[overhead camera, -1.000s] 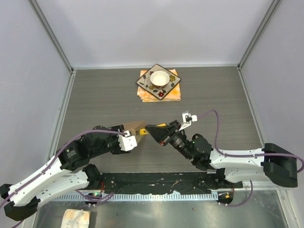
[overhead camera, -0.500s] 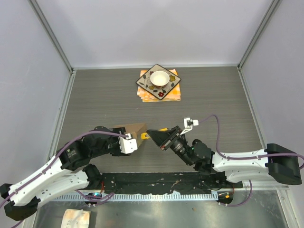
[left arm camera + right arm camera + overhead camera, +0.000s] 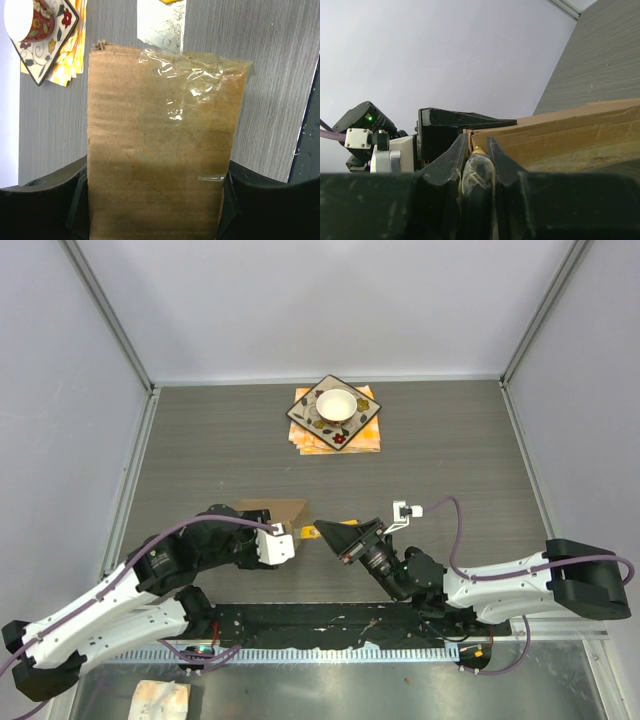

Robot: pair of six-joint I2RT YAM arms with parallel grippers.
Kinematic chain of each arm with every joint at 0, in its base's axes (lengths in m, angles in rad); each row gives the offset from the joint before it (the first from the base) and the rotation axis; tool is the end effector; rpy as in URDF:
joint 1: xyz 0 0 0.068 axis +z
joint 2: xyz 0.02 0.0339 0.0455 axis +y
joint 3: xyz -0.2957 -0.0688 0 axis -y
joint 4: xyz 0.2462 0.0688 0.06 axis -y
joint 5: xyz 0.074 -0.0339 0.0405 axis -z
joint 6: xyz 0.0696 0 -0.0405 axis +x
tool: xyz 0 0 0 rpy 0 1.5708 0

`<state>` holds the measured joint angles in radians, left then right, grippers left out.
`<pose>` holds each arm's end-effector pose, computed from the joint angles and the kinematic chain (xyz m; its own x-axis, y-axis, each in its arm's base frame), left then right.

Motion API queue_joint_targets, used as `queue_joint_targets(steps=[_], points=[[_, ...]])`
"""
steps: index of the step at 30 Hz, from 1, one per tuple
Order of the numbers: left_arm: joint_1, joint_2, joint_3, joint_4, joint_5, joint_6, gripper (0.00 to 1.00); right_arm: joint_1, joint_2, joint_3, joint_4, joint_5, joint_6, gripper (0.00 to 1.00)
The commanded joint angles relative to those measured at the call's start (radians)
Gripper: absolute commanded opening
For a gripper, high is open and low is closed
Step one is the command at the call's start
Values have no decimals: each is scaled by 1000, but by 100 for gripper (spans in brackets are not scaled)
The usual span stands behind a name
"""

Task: Unpack the express box
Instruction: Cut the express box at the center of the board.

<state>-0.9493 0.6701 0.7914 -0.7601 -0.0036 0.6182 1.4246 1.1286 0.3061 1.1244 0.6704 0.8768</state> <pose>0.0821 -0.1142 0.3009 0.1873 0.7338 -0.6530 0.8624 0.1955 0.4670 0.0759 0.2189 0.2794 -0.5018 0.7270 -0.4687 -0.4739 0.2223 0.8521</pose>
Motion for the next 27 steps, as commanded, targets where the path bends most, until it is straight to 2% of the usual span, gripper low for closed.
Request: queue_joint_targets(steps=[1,11,20,27], points=[[47,31,-20,228,-194,-195,27,112,56,-64,-189,-204,24,1],[87,65,9,257,-234,-258,27,122,99,-65,-161,-221,8,1],[144,101,60,277,-245,-351,20,137,146,-91,-132,-229,25,1],[149,106,74,272,-217,-353,18,152,152,-116,-124,-227,36,1]])
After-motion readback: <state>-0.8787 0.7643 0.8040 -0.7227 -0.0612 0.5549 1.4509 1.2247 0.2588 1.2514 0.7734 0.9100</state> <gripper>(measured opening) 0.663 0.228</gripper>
